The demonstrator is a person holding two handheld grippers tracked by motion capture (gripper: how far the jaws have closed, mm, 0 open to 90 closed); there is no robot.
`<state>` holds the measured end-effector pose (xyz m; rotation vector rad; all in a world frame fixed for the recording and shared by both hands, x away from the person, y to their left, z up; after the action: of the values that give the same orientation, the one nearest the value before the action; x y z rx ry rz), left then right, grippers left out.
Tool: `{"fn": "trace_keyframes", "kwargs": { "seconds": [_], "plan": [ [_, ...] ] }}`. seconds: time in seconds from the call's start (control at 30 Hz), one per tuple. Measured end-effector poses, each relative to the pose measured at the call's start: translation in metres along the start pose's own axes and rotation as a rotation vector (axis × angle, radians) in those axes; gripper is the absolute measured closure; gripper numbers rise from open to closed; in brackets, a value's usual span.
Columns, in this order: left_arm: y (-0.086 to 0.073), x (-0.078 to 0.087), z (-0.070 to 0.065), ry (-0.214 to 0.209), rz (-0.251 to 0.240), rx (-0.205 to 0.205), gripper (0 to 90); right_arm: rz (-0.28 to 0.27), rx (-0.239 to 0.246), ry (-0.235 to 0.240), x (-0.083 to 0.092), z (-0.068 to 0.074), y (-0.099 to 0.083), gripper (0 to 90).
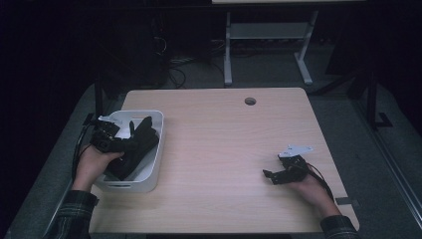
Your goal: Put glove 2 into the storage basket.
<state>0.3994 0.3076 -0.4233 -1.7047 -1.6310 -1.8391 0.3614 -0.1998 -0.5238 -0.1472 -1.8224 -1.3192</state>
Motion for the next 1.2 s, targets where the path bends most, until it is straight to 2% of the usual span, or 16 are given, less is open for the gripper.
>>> {"fn": "trace_keyframes", "kwargs": {
  "seconds": [0.1,0.33,0.47,0.63,0.8,1.2],
  "plan": [
    [-0.003,-0.003,0.003,0.014,0.0,-0.003,63.2,0.0,0.0,0.0,0.0,0.0,0.0,12.6],
    [-0.001,0.0,0.006,0.072,-0.026,-0.014,37.3,0.0,0.0,-0.001,0.0,0.0,0.0,12.7],
    [0.004,0.009,0.005,0.087,-0.054,-0.015,28.9,0.0,0.0,-0.001,0.0,0.0,0.0,12.7],
    [0.013,0.018,-0.001,0.079,-0.083,-0.031,23.0,-0.001,-0.001,-0.001,0.0,0.0,0.0,12.6],
    [0.026,0.021,-0.016,0.054,-0.127,-0.051,20.2,0.0,0.0,-0.001,0.0,0.0,0.0,12.6],
    [0.055,0.0,-0.066,-0.055,-0.164,-0.13,18.2,-0.001,-0.001,-0.003,0.0,0.0,0.0,12.6]
  ]
}}
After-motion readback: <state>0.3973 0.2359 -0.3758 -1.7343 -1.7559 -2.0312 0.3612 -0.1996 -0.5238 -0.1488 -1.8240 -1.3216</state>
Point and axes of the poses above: each handheld gripper's, and its own axes: x roughly backward along the jaws, y roughly out of its top, z roughly to its left, the point moved 6 cm from there along -x, roughly forward along the jaws, and after that the axes turned 9 degrees about -y, right-handed, at the moved point
